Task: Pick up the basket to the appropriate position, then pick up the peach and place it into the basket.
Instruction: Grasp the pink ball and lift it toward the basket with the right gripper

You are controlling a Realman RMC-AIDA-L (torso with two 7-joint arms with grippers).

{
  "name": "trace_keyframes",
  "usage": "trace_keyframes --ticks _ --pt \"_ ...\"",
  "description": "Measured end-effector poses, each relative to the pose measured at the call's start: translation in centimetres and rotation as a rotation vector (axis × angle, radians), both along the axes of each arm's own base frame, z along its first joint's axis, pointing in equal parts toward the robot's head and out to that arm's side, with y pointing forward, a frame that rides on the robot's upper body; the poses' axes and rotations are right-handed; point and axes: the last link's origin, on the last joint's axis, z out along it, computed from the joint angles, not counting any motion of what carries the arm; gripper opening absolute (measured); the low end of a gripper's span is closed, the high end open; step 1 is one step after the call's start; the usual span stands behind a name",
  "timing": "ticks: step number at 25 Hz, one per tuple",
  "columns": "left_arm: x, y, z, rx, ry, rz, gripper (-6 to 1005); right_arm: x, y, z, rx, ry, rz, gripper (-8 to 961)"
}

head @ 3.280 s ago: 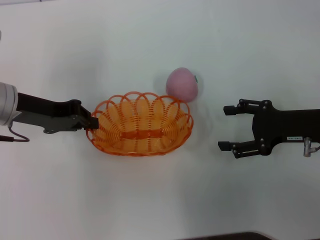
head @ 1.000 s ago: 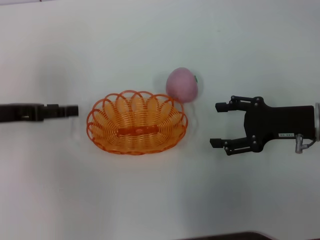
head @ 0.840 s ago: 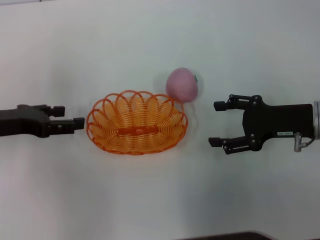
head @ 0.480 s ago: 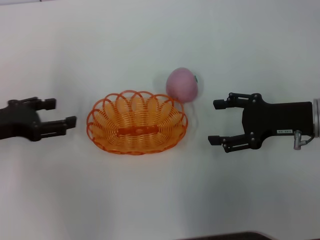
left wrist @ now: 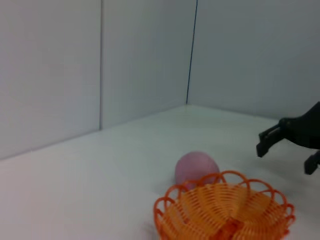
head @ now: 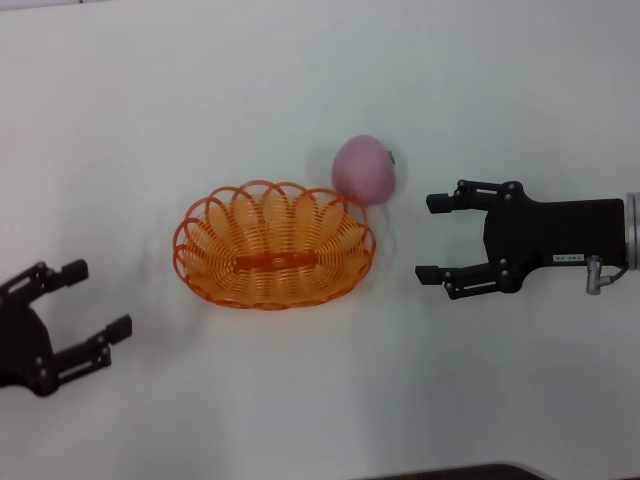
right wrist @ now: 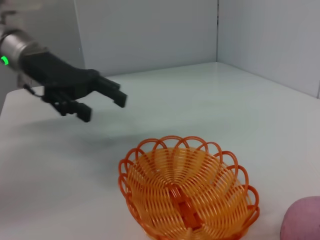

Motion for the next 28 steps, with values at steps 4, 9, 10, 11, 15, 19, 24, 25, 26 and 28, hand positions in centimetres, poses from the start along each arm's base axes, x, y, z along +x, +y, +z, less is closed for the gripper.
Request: trace_keyframes --ticks 4,9,10,11,15,19,24,25,26,28 --pt "-0.4 -1.2 -1.1 -0.045 -0.009 0.018 813 0.0 0.0 0.0 0.004 0.001 -0.002 925" --pt "-0.3 -1.4 -2.1 -0.092 -0.014 0.022 813 0.1 0.2 0.4 0.019 0.013 -0.024 925" --pt "-0.3 -1.3 -2.1 -0.092 -0.016 0.022 813 0.2 0.3 0.7 0.021 0.022 -0.050 925" --pt "-0.3 -1.3 -2.1 -0.092 -0.018 0.023 813 0.3 0.4 1.0 0.022 0.034 -0.085 925" --pt "-0.5 -1.3 -2.2 -0.087 -0.013 0.031 813 0.4 1.3 2.4 -0.019 0.055 -0.239 925" --pt "-0.7 -1.2 -2.5 -0.083 -0.010 0.048 813 -0.3 2.3 3.1 -0.106 0.016 -0.336 925" --pt "-0.7 -1.2 -2.5 -0.080 -0.005 0.051 813 -1.8 3.5 3.7 -0.197 -0.074 -0.347 925" --pt "-0.7 -1.2 -2.5 -0.080 -0.006 0.050 813 -2.2 3.8 4.0 -0.203 -0.099 -0.327 925" --pt "-0.7 -1.2 -2.5 -0.081 -0.007 0.049 813 -2.7 4.1 4.3 -0.207 -0.128 -0.305 924" --pt "-0.7 -1.2 -2.4 -0.082 -0.006 0.048 813 -3.6 4.7 5.0 -0.209 -0.185 -0.269 924"
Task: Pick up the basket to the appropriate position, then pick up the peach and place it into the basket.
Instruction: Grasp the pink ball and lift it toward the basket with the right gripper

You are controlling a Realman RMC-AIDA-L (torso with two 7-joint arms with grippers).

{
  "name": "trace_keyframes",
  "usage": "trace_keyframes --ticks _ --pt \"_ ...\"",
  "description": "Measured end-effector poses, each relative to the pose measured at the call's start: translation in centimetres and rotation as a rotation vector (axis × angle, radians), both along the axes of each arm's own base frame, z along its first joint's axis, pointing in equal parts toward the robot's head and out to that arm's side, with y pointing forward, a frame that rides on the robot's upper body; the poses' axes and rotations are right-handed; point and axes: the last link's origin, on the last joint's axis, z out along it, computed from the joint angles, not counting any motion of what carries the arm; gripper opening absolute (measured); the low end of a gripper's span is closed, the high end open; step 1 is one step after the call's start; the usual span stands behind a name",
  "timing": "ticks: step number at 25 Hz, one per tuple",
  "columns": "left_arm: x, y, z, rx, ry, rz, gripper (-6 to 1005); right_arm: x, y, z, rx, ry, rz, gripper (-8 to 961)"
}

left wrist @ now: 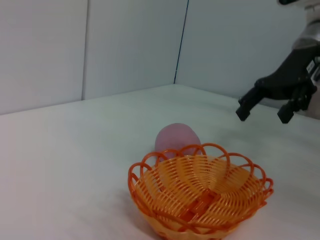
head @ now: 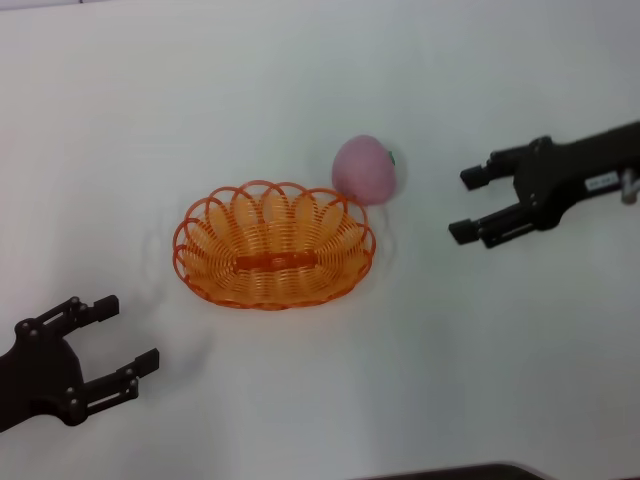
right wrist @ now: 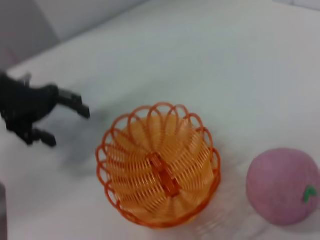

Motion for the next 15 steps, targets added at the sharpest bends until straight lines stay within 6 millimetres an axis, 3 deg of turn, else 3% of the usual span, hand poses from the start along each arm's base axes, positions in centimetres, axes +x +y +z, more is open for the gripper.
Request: trace_keyframes --ticks 7,15 --pt "0.0 -0.1 0.0 -0.003 -0.001 0.000 814 -3.0 3.4 1.3 0.012 -0.208 0.110 924" --pt "-0.1 0.0 -0.1 -0.002 0.002 0.002 814 -6.8 6.8 -0.4 0.054 -0.358 0.244 924"
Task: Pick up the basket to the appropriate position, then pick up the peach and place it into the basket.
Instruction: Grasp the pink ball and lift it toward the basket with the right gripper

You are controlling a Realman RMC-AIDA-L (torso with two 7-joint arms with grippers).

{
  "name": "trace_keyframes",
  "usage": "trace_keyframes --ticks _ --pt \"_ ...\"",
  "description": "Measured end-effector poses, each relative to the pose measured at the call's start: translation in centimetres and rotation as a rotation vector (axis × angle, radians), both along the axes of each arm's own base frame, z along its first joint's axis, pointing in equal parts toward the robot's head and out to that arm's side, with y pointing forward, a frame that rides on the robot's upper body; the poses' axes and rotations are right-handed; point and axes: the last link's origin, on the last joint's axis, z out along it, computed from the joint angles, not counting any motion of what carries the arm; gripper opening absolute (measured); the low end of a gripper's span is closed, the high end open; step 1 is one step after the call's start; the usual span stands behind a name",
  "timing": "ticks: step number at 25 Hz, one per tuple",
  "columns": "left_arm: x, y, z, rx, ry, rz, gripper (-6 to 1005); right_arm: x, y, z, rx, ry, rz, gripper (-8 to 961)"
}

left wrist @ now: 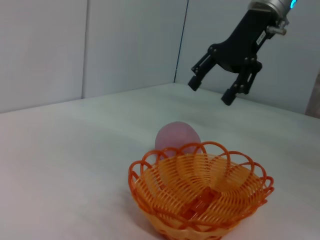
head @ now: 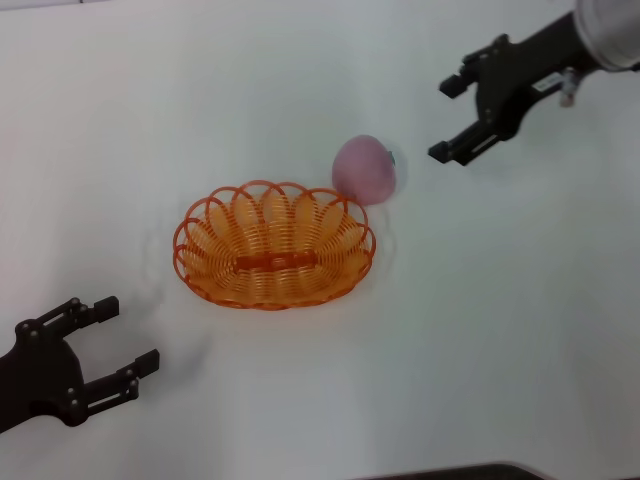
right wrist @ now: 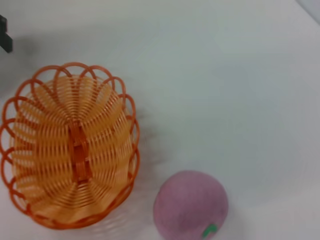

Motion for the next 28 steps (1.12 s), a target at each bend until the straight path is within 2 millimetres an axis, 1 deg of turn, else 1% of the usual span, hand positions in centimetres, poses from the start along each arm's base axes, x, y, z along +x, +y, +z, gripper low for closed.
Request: trace_keyframes --ticks 4,11,17,20,24,28 --pt "0.0 0.1 0.0 0.003 -0.002 0.002 814 -1.2 0.5 -1.4 -0.017 -0.048 0.049 924" --pt "-0.1 0.0 0.1 0.009 0.000 0.008 814 -2.0 0.7 -4.0 -0.029 -0.080 0.085 925" --pt "-0.1 0.0 0.2 0.009 0.001 0.009 814 -2.2 0.9 -6.2 -0.033 -0.077 0.110 925" --pt "-0.1 0.0 0.2 0.008 0.003 0.009 814 -1.9 1.0 -7.1 -0.029 -0.082 0.108 925" --pt "-0.2 -0.1 0.2 0.006 0.003 0.011 813 -1.5 1.2 -7.9 -0.028 -0.088 0.101 925" --pt "-0.1 -0.1 0.1 0.005 0.001 0.012 813 -1.4 1.3 -8.2 -0.027 -0.081 0.100 925"
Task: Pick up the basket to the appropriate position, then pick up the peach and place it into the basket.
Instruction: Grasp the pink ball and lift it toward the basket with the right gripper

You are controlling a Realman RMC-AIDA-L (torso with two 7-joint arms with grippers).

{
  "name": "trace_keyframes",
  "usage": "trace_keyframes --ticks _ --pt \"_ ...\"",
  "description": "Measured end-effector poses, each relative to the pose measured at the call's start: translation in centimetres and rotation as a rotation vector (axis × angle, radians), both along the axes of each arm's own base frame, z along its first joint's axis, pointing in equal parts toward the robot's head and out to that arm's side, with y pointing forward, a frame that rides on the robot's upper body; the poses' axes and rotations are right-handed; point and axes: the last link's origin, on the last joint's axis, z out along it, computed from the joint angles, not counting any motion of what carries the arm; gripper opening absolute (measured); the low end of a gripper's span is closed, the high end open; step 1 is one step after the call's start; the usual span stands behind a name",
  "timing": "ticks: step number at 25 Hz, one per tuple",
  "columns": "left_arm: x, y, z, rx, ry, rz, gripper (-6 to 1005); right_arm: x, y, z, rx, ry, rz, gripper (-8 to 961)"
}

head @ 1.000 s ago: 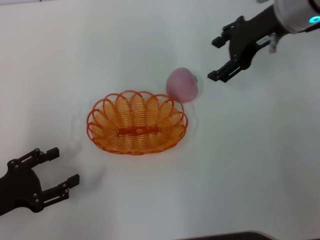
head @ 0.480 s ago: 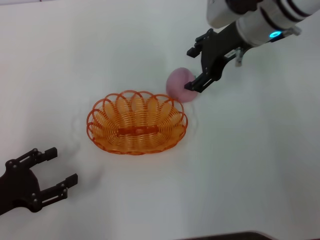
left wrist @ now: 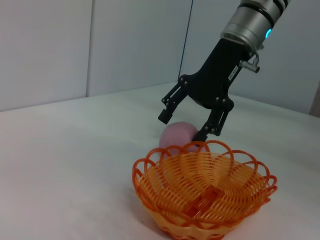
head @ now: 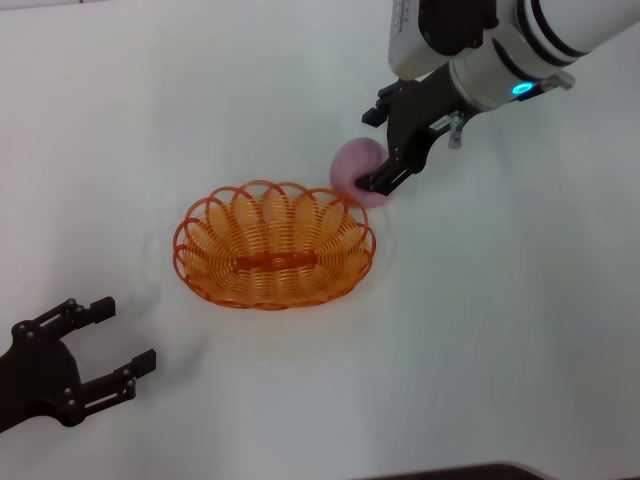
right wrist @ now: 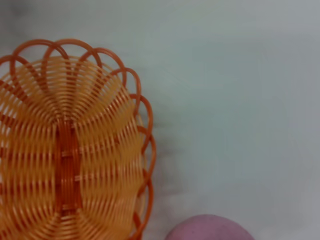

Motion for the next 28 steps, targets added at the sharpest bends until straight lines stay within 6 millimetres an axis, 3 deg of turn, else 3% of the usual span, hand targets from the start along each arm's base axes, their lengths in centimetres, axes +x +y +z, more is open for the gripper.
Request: trace_keyframes --ticks 10,21,23,28 --pt "0.0 0.0 0.0 -0.002 0.000 -0.002 814 0.2 -0.4 -0.9 -0.026 0.006 -0.005 872" --pt "-0.2 -0.2 0.2 0.007 -0.002 0.010 814 0.2 -0.7 -1.6 -0.030 -0.024 0.017 684" --pt "-0.2 -0.2 0.2 0.008 -0.003 0.011 813 0.2 -0.7 -1.6 -0.030 -0.022 0.017 442" --pt "-0.2 -0.2 0.2 0.008 -0.004 0.011 813 0.2 -0.7 -1.6 -0.030 -0.021 0.018 381"
